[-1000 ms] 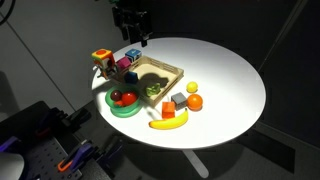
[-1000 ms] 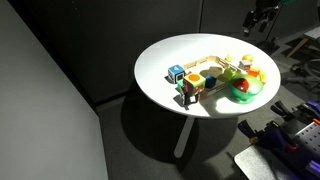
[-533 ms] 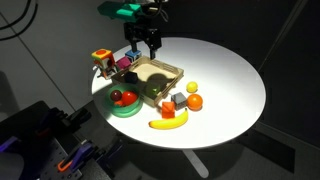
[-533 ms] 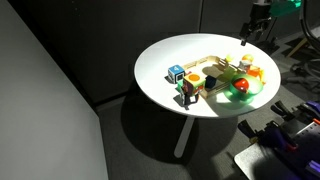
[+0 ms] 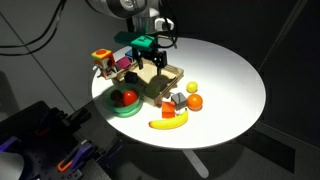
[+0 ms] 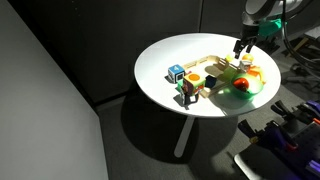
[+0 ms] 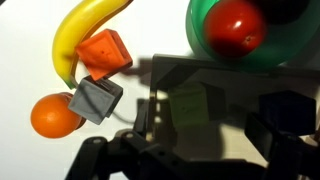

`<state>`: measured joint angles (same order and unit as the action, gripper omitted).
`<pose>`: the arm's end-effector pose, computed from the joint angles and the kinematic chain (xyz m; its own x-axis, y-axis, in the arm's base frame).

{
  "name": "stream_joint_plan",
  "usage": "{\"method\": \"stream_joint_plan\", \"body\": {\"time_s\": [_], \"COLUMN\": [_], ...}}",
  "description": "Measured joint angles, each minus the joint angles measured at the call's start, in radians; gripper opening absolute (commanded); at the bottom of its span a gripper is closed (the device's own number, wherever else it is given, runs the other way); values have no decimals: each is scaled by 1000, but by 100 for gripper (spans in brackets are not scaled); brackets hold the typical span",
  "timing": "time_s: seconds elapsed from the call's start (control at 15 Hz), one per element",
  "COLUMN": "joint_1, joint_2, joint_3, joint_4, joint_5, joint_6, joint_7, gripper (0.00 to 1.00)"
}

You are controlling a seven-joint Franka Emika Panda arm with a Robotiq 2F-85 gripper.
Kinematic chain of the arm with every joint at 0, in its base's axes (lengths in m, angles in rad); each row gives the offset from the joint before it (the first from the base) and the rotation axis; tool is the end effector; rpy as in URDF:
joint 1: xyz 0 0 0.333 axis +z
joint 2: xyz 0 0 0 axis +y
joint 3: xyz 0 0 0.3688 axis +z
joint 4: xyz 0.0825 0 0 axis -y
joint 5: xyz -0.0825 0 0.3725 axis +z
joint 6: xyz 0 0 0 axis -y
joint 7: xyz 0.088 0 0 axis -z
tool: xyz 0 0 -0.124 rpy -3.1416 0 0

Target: Pick up the lime green block from the tray and put it on the gray block

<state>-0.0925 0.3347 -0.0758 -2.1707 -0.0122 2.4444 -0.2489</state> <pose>0.5592 -0.0942 0.2750 0.9935 0.0928 -0.0664 0.0940 -0.9954 0.0163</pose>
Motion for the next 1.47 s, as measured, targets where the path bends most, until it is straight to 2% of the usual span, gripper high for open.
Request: {"method": "stream_joint_plan", "body": {"time_s": [0.73,1.47], "joint_1": [-10,4], "joint_2": [163,298], "joint_3": [34,35], "joint_4": [121,222], "joint_5": [-3,-35], "joint_6": [13,12], "joint_7": [-26,-23], "gripper": [100,100]}}
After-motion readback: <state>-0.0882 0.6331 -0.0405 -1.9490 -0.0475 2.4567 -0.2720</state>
